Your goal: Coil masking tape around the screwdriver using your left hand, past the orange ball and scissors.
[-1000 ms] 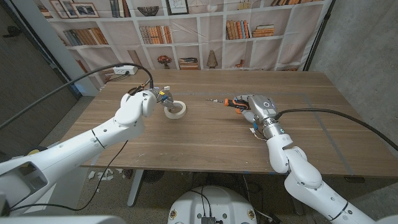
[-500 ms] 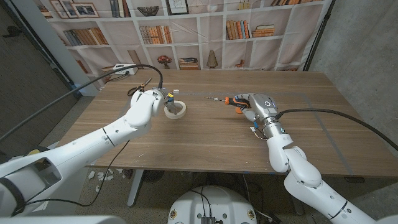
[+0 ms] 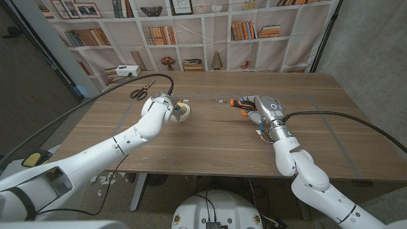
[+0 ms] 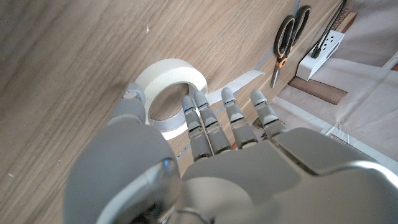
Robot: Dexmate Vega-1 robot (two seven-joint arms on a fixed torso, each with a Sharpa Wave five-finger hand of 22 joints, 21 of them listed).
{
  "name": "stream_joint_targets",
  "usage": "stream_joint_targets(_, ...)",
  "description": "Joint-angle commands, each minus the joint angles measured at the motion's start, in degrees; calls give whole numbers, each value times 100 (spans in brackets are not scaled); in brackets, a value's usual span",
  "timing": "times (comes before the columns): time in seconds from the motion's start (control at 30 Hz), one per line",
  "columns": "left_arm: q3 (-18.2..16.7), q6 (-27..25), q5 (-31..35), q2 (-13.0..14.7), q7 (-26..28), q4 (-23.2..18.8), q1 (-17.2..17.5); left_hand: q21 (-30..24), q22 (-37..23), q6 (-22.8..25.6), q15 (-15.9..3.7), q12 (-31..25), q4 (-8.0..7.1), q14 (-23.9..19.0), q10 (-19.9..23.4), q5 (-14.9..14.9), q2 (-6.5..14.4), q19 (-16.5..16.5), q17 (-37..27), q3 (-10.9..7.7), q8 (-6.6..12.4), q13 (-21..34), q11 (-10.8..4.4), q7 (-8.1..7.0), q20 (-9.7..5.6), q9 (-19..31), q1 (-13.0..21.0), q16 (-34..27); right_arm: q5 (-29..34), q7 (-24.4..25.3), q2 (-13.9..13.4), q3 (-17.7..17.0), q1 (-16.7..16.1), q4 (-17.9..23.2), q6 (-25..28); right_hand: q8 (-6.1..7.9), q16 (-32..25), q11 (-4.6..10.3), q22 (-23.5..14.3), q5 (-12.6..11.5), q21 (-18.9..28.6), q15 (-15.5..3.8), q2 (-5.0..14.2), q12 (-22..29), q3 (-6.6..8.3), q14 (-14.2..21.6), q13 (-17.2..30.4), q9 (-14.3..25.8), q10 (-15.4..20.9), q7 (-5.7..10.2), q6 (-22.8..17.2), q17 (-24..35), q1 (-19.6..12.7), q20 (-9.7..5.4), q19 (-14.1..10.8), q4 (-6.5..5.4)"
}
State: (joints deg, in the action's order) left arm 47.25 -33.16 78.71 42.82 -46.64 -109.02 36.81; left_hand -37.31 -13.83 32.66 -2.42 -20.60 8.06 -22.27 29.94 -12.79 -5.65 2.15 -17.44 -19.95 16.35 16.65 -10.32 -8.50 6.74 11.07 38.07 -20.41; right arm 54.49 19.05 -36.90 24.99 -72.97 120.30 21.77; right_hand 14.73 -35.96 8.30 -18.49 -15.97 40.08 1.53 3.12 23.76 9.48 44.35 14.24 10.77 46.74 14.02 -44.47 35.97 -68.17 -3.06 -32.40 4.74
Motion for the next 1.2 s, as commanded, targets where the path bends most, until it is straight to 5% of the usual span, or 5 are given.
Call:
stream_joint_targets(0.03, -129, 310, 386, -241, 208, 204, 253, -44, -5, 39, -669, -34, 20, -55, 45, -51, 41, 63, -36, -3, 23, 23, 1, 1, 14, 32, 108, -25, -65, 15, -73, -10, -1, 14, -12, 2, 23, -304, -19, -27, 60, -1460, 587, -1, 9, 1937, 22, 32, 1403, -870, -1705, 15, -366, -840, 66, -48)
stream_joint_targets(0.57, -122, 621, 336, -346, 925, 551, 343, -451, 20, 1014, -1027, -402, 111, -1223, 973, 142, 657, 658, -290, -112, 293, 207, -146, -72, -287, 20, 908, -598, -109, 4, -148, -48, -14, 38, -10, -18, 107, -280, -13, -43, 117, -1459, 599, -19, -1, 1951, 57, 35, 1402, -873, -1724, 8, -366, -836, 118, -58)
stream_joint_targets(0.77, -42, 640, 389, -348, 1371, 719, 409, -832, 10, 1675, -1117, -651, 224, -1971, 1629, 207, 982, 1105, -594, -247, 496, 381, -133, -64, -429, 44, 1732, -985, -117, -15, -142, -53, -4, 39, 18, -27, 138, -268, -9, -48, 134, -1459, 597, -23, -8, 1954, 70, 35, 1408, -864, -1726, 6, -365, -837, 144, -61)
stream_joint_targets(1.0, -14, 482, 485, -409, 1614, 826, 436, -1278, -52, 1788, -1061, -856, -151, -2763, 2174, 100, 1611, 1331, -834, -402, 601, 675, -140, 189, -336, 93, 1955, -1163, -130, -81, -136, -44, 47, 39, 50, -50, 180, -287, -4, -56, 163, -1461, 589, -40, -17, 1959, 76, 36, 1402, -849, -1701, 3, -368, -832, 166, -62)
stream_joint_targets(1.2, -195, 365, 220, -402, 2112, 725, 548, -1555, -88, 1659, -1084, -983, -358, -3277, 2572, -129, 1651, 1531, -928, -548, 549, 846, -171, 345, -429, 128, 1949, -1227, -370, -177, -118, -92, 77, 45, -18, -58, 197, -306, -2, -65, 192, -1464, 606, -59, -16, 1991, 63, 38, 1410, -853, -1701, 4, -372, -827, 167, -67)
